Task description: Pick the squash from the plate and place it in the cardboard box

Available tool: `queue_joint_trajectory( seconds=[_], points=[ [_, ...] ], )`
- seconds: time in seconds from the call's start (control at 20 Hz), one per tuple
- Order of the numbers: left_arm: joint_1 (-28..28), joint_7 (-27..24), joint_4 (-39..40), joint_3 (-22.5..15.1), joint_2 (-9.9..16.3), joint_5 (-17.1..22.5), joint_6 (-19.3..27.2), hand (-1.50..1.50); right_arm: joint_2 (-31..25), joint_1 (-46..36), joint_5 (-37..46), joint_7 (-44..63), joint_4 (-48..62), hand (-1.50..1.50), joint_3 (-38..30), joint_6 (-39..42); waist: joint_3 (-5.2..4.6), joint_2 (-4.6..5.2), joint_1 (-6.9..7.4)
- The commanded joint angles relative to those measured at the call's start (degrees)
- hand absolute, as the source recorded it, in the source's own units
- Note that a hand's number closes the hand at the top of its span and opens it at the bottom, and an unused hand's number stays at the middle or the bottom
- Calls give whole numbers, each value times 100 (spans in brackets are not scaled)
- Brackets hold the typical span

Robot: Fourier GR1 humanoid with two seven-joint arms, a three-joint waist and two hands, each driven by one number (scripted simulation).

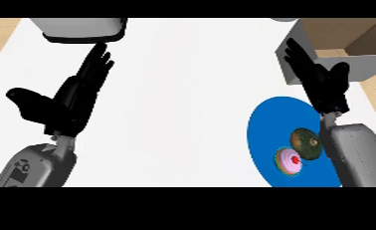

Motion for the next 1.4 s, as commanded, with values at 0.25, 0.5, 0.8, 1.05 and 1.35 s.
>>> queue_joint_trajectory(
  seconds=[0.25,0.5,0.8,1.05,1.35],
  points=[
    [99,-759,605,-371,371,-801,-681,0,-305,2665,-11,-1736,-1046,-150,-111,498,150,-94,-84],
    [295,-527,388,-549,296,-688,-654,0,-1402,2571,2615,-2536,-838,-150,49,-927,148,-125,-170],
    [433,-915,714,-599,149,-743,-784,0,-1677,3899,3719,-3578,-1646,-150,-69,-2300,132,-113,-142],
    [341,-985,765,-680,-23,-959,-809,0,-2251,5442,3662,-3041,-3271,-150,-669,-1937,130,-98,-20],
    [478,-940,495,-647,23,-1082,-817,0,-2703,6210,3467,-1591,-4879,-150,-748,-453,127,-82,113]
  ],
)
